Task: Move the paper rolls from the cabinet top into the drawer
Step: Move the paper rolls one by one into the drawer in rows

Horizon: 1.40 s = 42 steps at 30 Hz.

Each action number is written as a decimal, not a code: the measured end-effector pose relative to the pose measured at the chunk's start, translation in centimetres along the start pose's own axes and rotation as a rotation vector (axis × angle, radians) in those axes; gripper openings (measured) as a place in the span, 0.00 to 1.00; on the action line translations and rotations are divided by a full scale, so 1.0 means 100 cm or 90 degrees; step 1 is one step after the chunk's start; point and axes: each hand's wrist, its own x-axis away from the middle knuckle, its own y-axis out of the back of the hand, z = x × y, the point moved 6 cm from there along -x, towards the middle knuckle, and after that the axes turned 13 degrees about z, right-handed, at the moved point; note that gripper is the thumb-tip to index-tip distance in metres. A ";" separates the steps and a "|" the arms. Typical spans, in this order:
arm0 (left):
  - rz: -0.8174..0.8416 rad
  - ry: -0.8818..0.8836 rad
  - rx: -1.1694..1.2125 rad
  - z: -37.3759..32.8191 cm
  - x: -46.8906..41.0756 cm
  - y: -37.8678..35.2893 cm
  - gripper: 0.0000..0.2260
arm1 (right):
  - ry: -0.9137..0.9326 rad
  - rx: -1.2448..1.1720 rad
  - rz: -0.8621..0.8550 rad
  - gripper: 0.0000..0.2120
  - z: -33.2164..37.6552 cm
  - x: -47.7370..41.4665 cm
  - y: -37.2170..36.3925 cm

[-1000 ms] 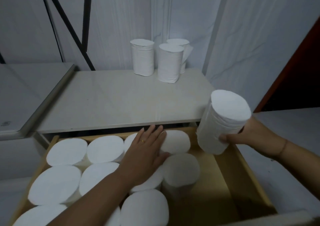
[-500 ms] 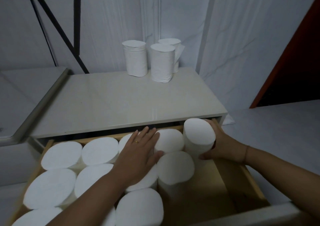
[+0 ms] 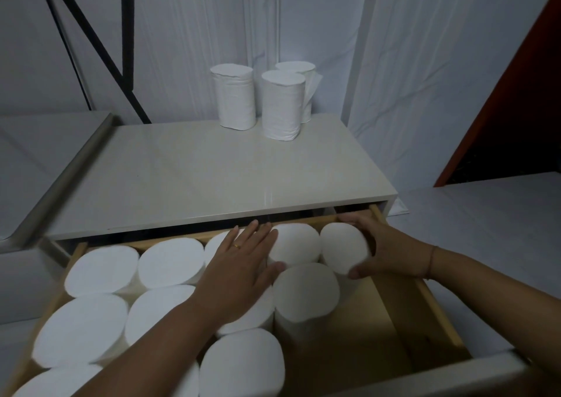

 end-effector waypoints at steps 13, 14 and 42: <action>-0.012 -0.023 0.017 -0.002 0.001 0.002 0.34 | -0.070 0.020 0.103 0.17 0.004 -0.008 0.001; -0.017 -0.035 0.023 -0.003 0.002 0.003 0.35 | -0.086 0.024 0.120 0.16 0.003 -0.006 0.000; 0.037 -0.166 0.062 -0.050 0.007 -0.013 0.33 | -0.284 -0.130 0.299 0.13 -0.006 0.030 -0.020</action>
